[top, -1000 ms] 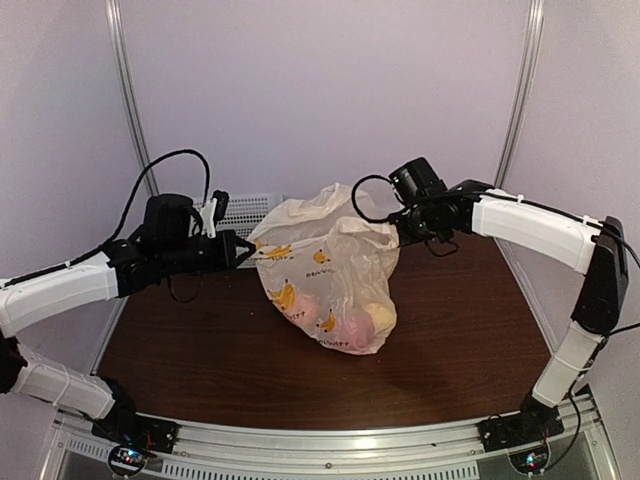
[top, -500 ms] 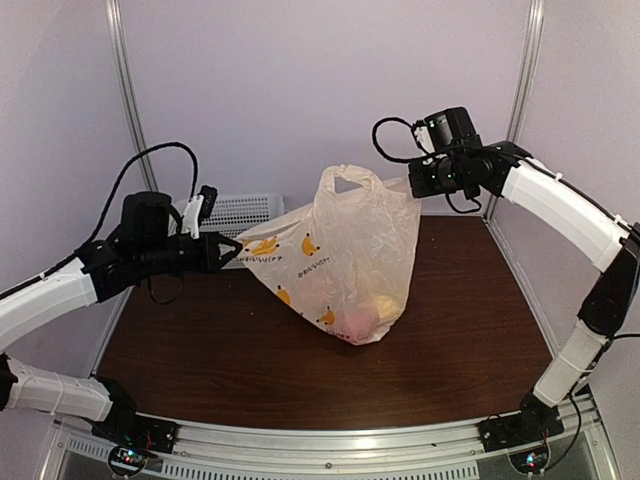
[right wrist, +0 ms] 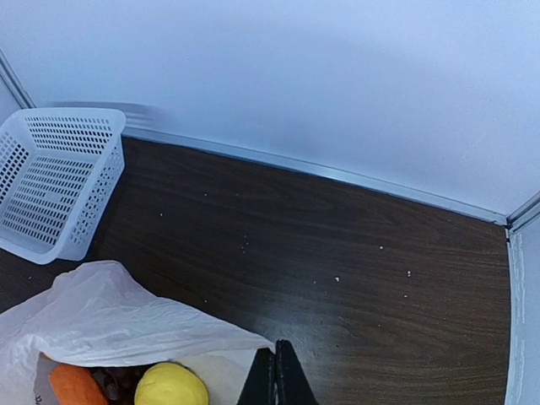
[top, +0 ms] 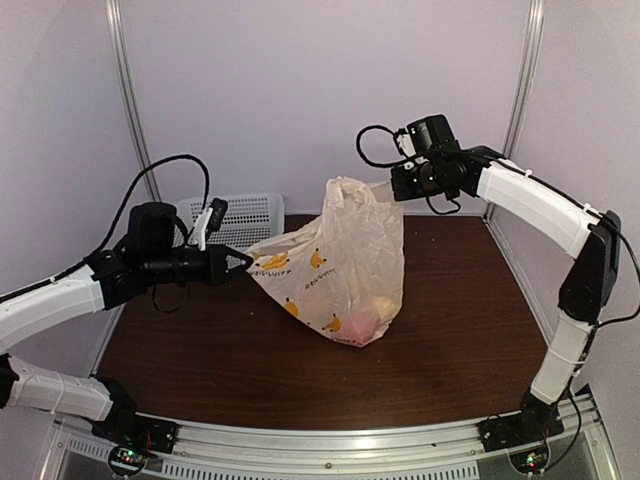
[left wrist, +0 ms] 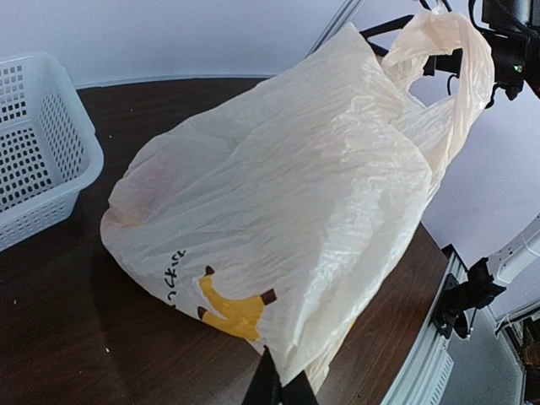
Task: Untie the knot of the plastic bag and take out the fruit
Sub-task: Open the bag opening for the takeout bag.
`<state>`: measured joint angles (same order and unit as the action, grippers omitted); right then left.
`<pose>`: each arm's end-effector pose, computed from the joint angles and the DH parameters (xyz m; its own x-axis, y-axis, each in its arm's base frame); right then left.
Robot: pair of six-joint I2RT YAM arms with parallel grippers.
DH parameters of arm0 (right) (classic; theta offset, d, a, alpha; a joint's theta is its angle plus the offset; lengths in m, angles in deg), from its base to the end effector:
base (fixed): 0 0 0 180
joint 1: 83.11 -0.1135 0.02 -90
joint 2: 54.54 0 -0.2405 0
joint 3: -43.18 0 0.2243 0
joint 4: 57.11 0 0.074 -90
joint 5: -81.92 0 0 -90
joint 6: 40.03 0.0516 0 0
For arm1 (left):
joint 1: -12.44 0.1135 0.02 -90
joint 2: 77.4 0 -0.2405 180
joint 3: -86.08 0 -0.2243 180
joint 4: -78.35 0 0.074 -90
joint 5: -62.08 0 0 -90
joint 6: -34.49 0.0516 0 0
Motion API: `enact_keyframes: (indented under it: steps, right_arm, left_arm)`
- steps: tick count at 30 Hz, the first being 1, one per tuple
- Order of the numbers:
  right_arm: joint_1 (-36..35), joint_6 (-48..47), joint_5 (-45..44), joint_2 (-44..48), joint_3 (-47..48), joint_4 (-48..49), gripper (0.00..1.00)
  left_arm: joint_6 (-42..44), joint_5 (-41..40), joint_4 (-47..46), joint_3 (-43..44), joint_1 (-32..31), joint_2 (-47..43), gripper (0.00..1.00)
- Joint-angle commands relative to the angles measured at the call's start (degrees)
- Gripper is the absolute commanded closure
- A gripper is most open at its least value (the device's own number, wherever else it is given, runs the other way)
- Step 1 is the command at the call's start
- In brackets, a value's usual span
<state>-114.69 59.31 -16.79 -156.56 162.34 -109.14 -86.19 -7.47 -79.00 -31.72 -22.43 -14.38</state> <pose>0.3337 0.1960 0.3433 -0.5477 -0.1484 -0.8234 -0.3273 0.9437 0.0476 0.1927 -0.1562 0.2759 -0.6885 -0.1029 -0.7179 0.5201 0.6197 -0.5877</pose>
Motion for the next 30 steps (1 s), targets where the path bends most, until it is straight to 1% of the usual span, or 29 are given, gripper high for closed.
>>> enact_keyframes:
  steps: [1, 3, 4, 6, 7, 8, 9, 12, 14, 15, 18, 21, 25, 30]
  right_arm:
    - [0.48, 2.18, 4.12, -2.55, 1.16, 3.79, 0.92]
    - [0.44, 2.29, 4.68, -2.55, 1.39, 3.95, 0.81]
    - [0.47, 2.29, 4.81, -2.22, 1.49, 3.99, 0.75]
    - [0.46, 2.11, 4.90, -1.13, 1.48, 3.75, 0.57]
    - [0.44, 2.09, 4.92, -0.40, 1.48, 3.56, 0.49]
    - [0.43, 1.90, 4.93, 0.38, 1.44, 3.21, 0.43]
    - [0.39, 1.79, 4.95, 1.54, 1.33, 2.90, 0.38]
    - [0.22, 1.83, 5.20, 4.47, 0.08, 1.89, 0.26]
    - [-0.25, 2.03, 5.64, 6.58, -1.40, 1.63, 0.20]
    - [-0.65, 2.23, 5.76, 7.62, -2.10, 1.68, 0.17]
    - [-2.50, 2.85, 6.94, 10.47, -3.99, 1.76, 0.08]
    - [-5.26, 3.56, 7.83, 12.43, -5.17, 2.24, 0.04]
    - [-10.30, 3.70, 8.51, 12.32, -4.94, 2.98, 0.02]
    - [-15.69, 2.23, 6.74, 7.11, -0.19, 1.47, 0.03]
  left_arm:
    - [-0.55, 3.34, -5.20, -0.89, 0.33, 1.68, 1.00]
    - [-0.25, 3.30, -5.26, -0.67, 0.33, 1.64, 1.00]
    - [-0.07, 3.20, -5.21, -0.56, 0.33, 1.45, 0.92]
    - [0.49, 2.91, -5.22, -0.01, 0.33, 0.99, 0.81]
    - [0.79, 2.74, -5.10, 0.28, 0.33, 0.82, 0.72]
    - [1.06, 2.39, -4.69, 0.94, 0.33, 0.67, 0.62]
    - [1.32, 1.89, -4.12, 1.55, 0.33, 0.52, 0.52]
    - [2.59, -0.56, -1.71, 3.66, 0.33, 0.39, 0.26]
    - [3.52, -2.39, 0.38, 5.63, 0.33, 0.97, 0.15]
    - [4.20, -2.50, 1.02, 6.75, 0.33, 1.44, 0.11]
    - [6.11, -1.75, 2.19, 10.71, 0.33, 3.54, 0.05]
    - [7.49, -0.78, 2.81, 14.61, 0.33, 6.51, 0.03]
    - [7.92, 0.39, 2.97, 18.50, 0.25, 10.48, 0.03]
    - [7.50, 2.07, 2.97, 20.31, 0.16, 13.50, 0.03]
